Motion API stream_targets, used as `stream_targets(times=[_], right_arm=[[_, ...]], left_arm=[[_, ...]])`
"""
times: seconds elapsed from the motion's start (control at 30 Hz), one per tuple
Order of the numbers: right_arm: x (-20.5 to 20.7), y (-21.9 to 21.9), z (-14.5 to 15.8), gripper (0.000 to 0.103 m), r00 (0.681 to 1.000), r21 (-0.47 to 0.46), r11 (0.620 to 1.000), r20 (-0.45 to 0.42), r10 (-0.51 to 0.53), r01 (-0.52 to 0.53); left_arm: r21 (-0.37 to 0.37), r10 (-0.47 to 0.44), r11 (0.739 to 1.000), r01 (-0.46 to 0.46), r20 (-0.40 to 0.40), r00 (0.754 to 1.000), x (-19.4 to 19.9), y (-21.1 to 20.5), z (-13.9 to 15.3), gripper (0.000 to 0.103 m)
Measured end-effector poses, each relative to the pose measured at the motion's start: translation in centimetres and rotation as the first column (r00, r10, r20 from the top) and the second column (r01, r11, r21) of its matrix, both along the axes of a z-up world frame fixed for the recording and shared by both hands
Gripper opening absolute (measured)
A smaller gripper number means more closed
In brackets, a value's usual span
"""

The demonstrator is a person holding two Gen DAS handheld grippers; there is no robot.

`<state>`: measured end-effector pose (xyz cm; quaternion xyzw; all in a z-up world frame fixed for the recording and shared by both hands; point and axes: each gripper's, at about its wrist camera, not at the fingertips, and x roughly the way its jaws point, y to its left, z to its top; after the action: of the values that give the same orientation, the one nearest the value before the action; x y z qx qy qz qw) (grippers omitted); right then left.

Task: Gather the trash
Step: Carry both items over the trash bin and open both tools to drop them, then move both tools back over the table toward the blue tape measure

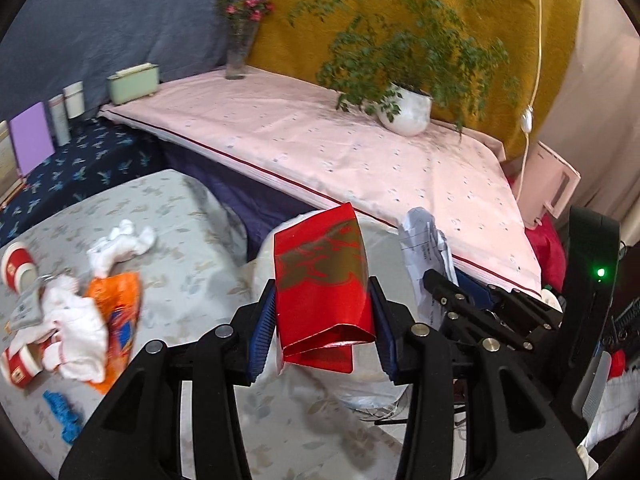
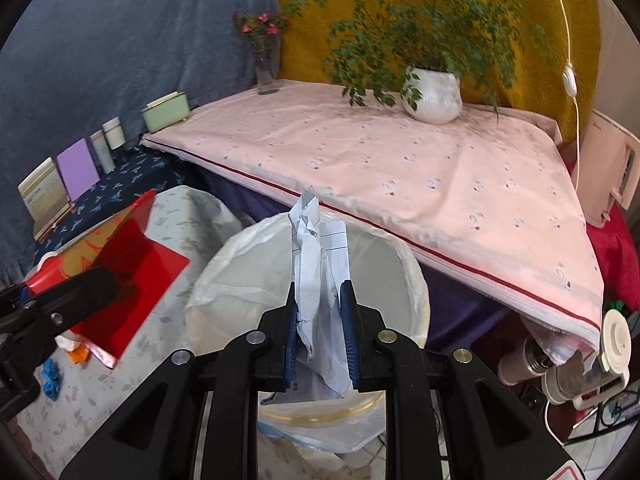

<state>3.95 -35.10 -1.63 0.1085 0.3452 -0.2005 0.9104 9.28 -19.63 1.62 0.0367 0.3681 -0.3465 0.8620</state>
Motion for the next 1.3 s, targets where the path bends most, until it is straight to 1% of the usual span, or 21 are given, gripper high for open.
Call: stream_targets(times=[0.17, 0.2, 0.3, 0.33, 0.4, 0.47, 0.57, 0.7, 0.87, 0.97, 1.1, 1.2, 1.3], right_arm=[[0.6, -1.2, -1.1, 0.019, 1.0, 0.003, 1.0, -0.026, -0.018, 0.018], [0.7, -1.4, -1.3, 0.021, 0.999, 0.007, 1.0, -0.029, -0.019, 0.02], [1.1, -1.8, -1.7, 0.025, 0.999, 0.015, 1.0, -0.03, -0.026, 0.027], [1.3, -1.9, -1.7, 0.028, 0.999, 0.017, 1.0, -0.03, -0.025, 0.025], [1.5, -2.0, -1.7, 0.049, 0.999, 0.005, 0.999, -0.028, -0.036, 0.037], [1.3, -2.0, -1.3, 0.057, 0.999, -0.001, 0.999, -0.009, -0.045, 0.045], [1.1, -2.0, -0.7, 0.063, 0.998, -0.011, 0.998, 0.006, -0.055, 0.055], [0.8, -1.6, 0.2, 0.064, 0.998, -0.009, 0.999, 0.023, -0.053, 0.053], [0.4, 0.0, 1.6, 0.068, 0.998, -0.021, 0.999, 0.047, -0.028, 0.029], [0.5, 1.5, 2.3, 0.069, 0.998, -0.023, 1.0, 0.057, 0.004, -0.003], [0.9, 3.9, 2.8, 0.069, 0.997, -0.031, 0.998, 0.062, 0.054, -0.052], [1.4, 5.8, 3.0, 0.069, 0.994, -0.032, 0.995, 0.066, 0.093, -0.091], [1.9, 7.8, 3.2, 0.069, 0.989, -0.035, 0.991, 0.065, 0.134, -0.132]], left_arm=[[0.002, -0.029, 1.0, 0.029, -0.02, 0.999, 1.0, -1.9, -1.6, 0.042], [-0.003, -0.032, 0.999, 0.032, -0.027, 0.999, 1.3, -2.1, -1.9, 0.043], [-0.005, -0.035, 0.999, 0.035, -0.044, 0.998, 2.2, -2.6, -2.5, 0.049], [-0.009, -0.034, 0.999, 0.033, -0.048, 0.998, 2.5, -2.7, -2.7, 0.05], [-0.01, -0.013, 1.0, 0.013, -0.058, 0.998, 3.0, -2.6, -2.9, 0.057], [-0.015, 0.01, 1.0, -0.011, -0.065, 0.998, 3.4, -2.2, -2.9, 0.069], [-0.026, 0.039, 0.999, -0.041, -0.068, 0.997, 3.8, -1.2, -2.7, 0.071], [-0.033, 0.073, 0.997, -0.075, -0.055, 0.996, 4.0, 0.2, -2.0, 0.074], [-0.038, 0.146, 0.988, -0.148, -0.037, 0.989, 3.8, 3.1, -1.3, 0.084], [-0.036, 0.195, 0.98, -0.196, -0.027, 0.98, 3.6, 5.0, -1.2, 0.086], [-0.028, 0.265, 0.964, -0.266, -0.034, 0.964, 3.6, 8.3, -1.5, 0.086], [-0.019, 0.32, 0.947, -0.321, -0.043, 0.946, 3.7, 10.9, -1.8, 0.086], [-0.004, 0.368, 0.93, -0.369, -0.034, 0.929, 3.5, 13.2, -2.0, 0.086]])
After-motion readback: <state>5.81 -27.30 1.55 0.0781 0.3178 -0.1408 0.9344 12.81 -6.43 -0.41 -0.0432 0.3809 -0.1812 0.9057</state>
